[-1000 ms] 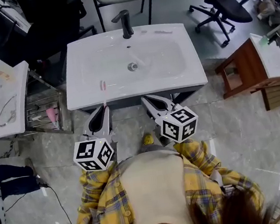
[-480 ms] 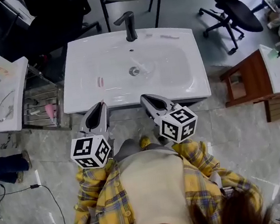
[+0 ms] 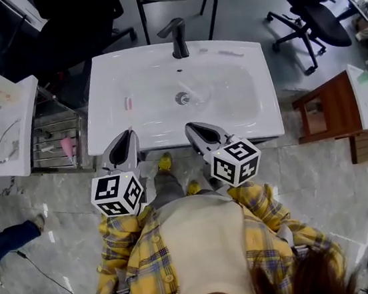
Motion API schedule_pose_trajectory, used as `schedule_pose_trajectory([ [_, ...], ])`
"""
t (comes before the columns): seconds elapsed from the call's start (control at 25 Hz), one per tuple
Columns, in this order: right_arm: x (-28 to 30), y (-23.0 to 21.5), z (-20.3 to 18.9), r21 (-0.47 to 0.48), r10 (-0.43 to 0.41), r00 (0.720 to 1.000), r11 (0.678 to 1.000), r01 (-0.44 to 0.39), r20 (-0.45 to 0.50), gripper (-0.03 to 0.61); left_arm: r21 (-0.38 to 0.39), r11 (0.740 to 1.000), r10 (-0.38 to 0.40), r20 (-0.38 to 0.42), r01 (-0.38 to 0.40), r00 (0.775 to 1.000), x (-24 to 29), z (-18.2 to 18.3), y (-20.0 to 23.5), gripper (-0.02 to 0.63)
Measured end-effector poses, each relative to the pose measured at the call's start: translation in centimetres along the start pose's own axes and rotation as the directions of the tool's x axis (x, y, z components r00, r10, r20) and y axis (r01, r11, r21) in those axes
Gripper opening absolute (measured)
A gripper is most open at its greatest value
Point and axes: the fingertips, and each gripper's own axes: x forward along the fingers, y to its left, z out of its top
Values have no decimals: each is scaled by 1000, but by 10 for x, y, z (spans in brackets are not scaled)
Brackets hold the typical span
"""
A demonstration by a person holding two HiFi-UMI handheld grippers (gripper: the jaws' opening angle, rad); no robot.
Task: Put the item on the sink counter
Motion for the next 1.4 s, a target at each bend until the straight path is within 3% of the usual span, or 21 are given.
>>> schedule_pose_trajectory([
  [0.72, 90, -17, 20, 6, -37, 997, 999, 37, -63, 12, 10, 999, -36, -97, 37, 995, 82, 12, 82, 40],
  [1.4, 149, -30, 23, 9, -83, 988, 996, 85, -133, 12, 47, 999, 19, -207, -10, 978, 149, 10, 167, 40],
])
